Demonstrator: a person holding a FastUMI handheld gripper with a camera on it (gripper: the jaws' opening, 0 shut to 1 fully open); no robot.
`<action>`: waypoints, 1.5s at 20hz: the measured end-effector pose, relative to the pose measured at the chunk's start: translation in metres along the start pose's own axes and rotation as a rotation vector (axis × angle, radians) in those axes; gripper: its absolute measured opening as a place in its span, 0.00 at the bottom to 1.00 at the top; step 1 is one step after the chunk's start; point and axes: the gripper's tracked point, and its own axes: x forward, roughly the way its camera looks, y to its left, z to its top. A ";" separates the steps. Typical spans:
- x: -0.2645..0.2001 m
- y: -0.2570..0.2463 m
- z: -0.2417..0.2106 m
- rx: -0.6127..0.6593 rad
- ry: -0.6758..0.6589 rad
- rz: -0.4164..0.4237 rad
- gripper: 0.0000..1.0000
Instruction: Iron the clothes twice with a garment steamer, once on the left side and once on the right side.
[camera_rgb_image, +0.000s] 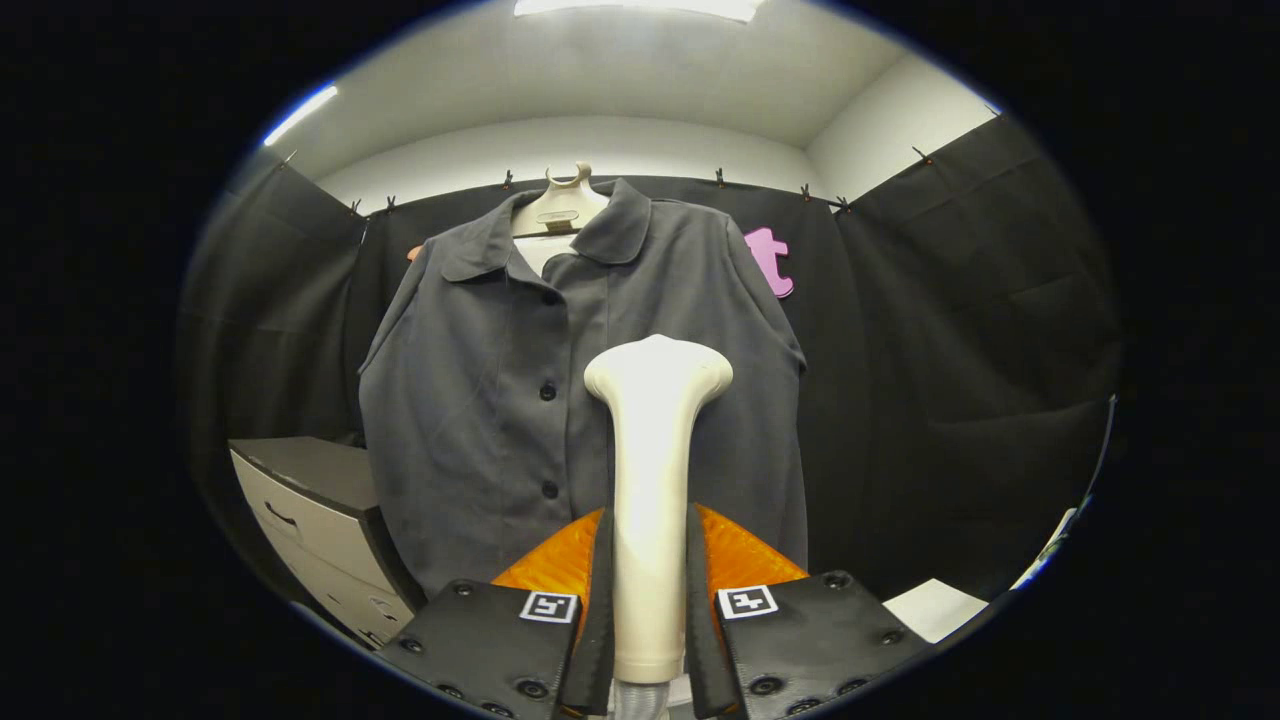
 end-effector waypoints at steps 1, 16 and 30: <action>-0.002 0.001 -0.005 0.002 0.008 0.002 0.37; -0.040 -0.011 -0.081 0.012 0.115 -0.020 0.37; -0.087 -0.027 -0.095 0.023 0.131 -0.054 0.37</action>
